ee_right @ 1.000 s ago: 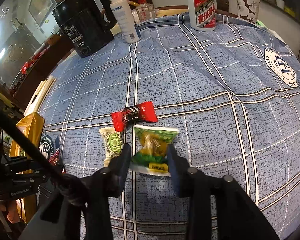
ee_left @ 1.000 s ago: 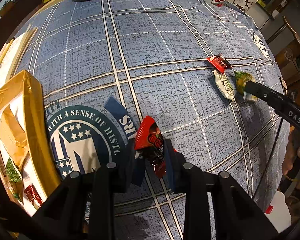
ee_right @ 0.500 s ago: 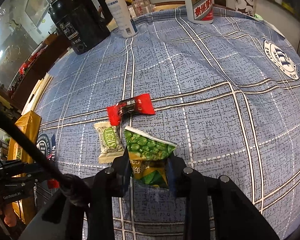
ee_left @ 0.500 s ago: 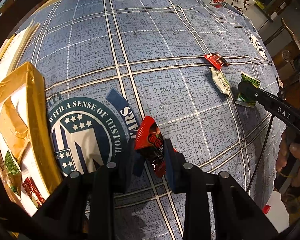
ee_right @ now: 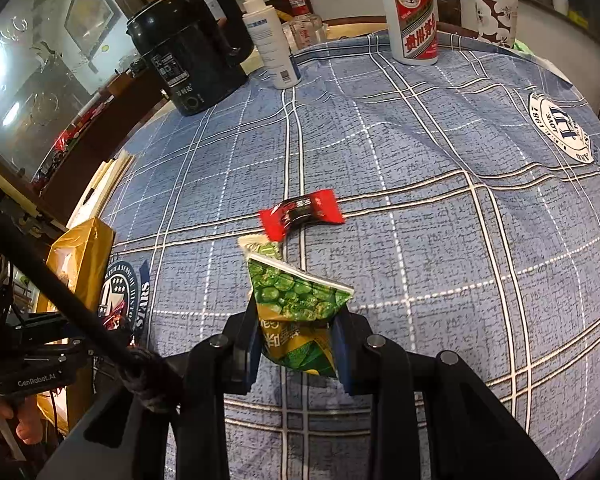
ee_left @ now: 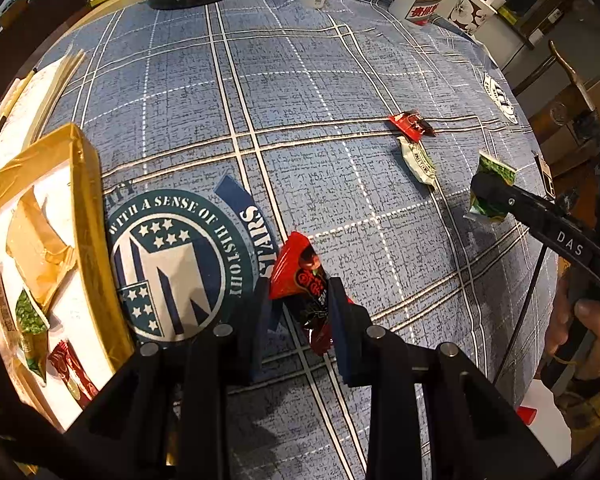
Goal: Organize snacks
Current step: 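Carry the red-black candy and green pea pack over the cardboard tray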
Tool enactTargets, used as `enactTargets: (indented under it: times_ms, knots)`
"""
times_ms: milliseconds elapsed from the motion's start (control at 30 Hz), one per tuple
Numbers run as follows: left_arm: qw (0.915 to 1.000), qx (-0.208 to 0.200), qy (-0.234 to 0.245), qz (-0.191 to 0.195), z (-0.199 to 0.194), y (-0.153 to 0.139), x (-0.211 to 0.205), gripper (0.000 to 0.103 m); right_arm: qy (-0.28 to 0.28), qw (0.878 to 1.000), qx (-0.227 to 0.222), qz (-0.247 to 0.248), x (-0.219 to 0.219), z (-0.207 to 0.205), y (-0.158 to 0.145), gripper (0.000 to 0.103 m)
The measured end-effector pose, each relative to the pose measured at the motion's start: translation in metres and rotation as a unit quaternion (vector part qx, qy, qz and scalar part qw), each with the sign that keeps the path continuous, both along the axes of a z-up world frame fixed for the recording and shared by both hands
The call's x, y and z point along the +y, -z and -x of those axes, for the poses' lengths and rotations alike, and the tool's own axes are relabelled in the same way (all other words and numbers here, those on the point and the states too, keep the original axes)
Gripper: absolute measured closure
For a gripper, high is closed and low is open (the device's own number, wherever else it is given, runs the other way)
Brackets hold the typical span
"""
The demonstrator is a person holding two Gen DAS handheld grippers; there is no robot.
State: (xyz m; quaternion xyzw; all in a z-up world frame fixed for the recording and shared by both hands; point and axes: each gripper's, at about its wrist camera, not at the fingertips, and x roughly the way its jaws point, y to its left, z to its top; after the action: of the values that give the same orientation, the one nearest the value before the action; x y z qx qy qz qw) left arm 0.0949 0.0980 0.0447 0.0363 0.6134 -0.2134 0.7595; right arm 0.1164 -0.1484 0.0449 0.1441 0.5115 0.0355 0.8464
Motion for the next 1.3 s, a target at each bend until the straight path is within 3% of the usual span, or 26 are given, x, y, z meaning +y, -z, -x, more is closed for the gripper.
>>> enactTargets:
  times_ms: [1300]
  knots:
    - [0.9991, -0.032, -0.024, 0.01, 0.031, -0.03, 0.057, 0.073, -0.083, 0.996, -0.024, -0.021, 0.104, 0.012, -0.022, 0.074]
